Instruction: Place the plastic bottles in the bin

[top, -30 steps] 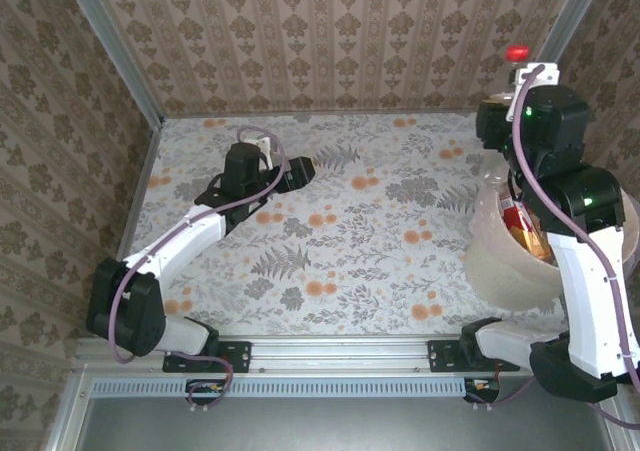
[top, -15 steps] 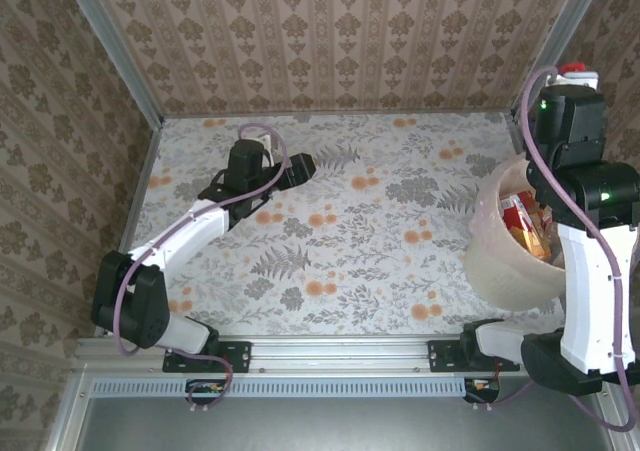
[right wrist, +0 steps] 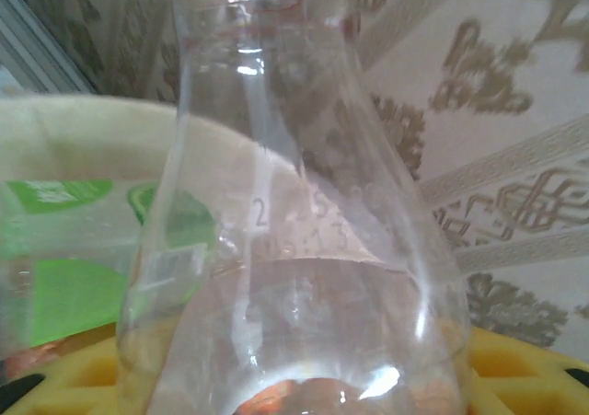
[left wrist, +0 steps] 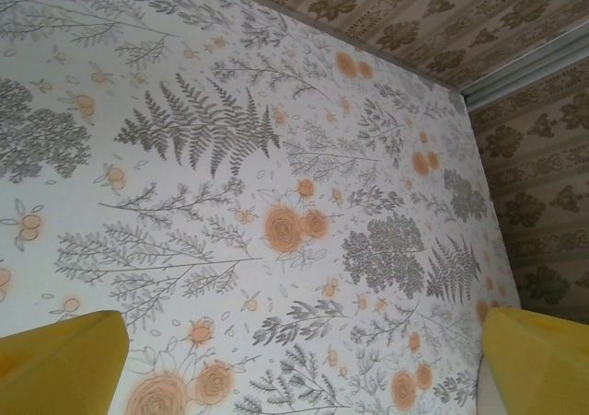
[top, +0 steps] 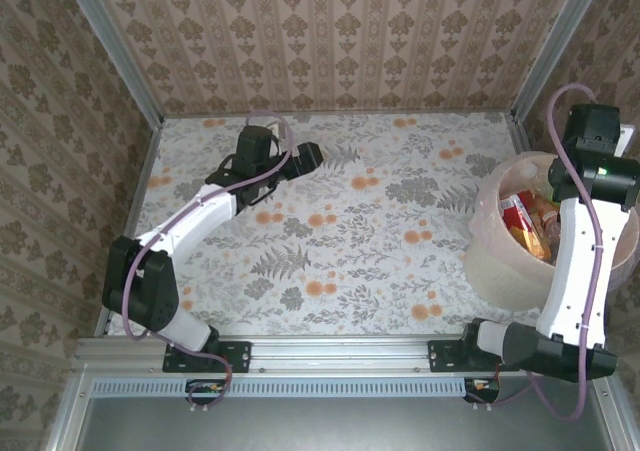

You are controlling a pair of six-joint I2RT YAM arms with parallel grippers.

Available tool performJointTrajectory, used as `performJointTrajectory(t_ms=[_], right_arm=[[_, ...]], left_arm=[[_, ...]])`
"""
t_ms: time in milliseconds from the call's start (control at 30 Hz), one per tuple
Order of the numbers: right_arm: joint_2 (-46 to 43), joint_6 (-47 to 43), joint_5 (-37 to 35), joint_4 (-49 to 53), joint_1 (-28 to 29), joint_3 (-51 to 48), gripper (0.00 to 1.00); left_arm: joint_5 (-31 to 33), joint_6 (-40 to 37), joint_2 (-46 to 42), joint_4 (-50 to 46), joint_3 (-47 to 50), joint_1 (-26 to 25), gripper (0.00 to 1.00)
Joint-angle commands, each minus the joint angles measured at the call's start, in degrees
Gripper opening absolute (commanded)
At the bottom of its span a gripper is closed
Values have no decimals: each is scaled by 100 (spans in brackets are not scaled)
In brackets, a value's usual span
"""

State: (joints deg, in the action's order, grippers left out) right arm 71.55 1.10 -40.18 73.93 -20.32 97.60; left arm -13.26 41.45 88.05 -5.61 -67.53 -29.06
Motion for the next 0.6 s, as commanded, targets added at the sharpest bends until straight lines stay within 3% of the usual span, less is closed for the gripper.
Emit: performJointTrajectory(t_ms=[0, 133, 367, 467, 567], right_arm=[[1, 36, 371, -17, -190, -339, 57], [2, 84, 780, 56, -218, -446, 62], [76, 328, 1104, 539, -222, -43, 84], [-66, 446, 1491, 338, -221, 36, 86], [-62, 655, 1420, 249, -220, 75, 82]], left_arm=[[146, -16, 65, -265, -261, -188, 100], [237, -87, 169, -373, -413, -309, 100], [268, -163, 239, -430, -485, -328, 100], [298, -246, 246, -454, -498, -326, 100], [323, -301, 256, -466, -498, -320, 100]])
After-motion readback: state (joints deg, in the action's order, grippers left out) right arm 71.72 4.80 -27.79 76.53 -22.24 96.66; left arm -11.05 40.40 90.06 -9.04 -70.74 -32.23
